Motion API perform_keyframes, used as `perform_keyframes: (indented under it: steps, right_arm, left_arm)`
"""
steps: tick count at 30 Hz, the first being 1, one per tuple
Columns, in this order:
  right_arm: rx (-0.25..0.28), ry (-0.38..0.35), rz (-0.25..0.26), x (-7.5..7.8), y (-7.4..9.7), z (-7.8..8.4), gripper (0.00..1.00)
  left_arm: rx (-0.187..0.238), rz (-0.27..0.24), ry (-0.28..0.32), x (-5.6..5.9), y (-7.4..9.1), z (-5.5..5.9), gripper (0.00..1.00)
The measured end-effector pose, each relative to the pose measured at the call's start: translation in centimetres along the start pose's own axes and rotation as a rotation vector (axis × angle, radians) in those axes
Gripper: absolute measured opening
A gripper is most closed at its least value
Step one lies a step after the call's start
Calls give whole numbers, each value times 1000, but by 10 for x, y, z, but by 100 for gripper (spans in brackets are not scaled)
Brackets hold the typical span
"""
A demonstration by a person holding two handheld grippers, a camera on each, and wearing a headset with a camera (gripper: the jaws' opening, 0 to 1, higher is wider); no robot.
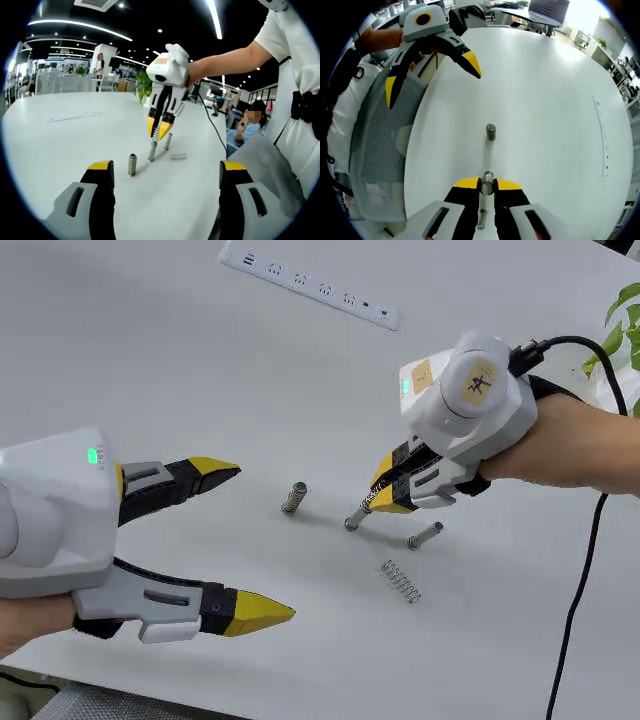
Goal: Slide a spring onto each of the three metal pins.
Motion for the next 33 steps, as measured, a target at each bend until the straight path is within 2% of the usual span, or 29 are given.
perform_keyframes:
  steps: [14,33]
  right_arm:
    - [-6,21,-11,-1,-12,1,7]
    - [-23,54,-6,5,-31,9,8]
  left_arm:
    - [-5,6,4,0,-1,2,85]
    - [-3,5,18,0,0,4,85]
Point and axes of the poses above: the centre of the closed fingertips' face, and the gripper's own axes: y roughly backward along the fingers, x roughly to its right, z roughly out of its underside, the point moved 9 cm from there along y, roughly backward along the fingers, and after that the axes turned 2 degrees about x, right-handed, at the moved point
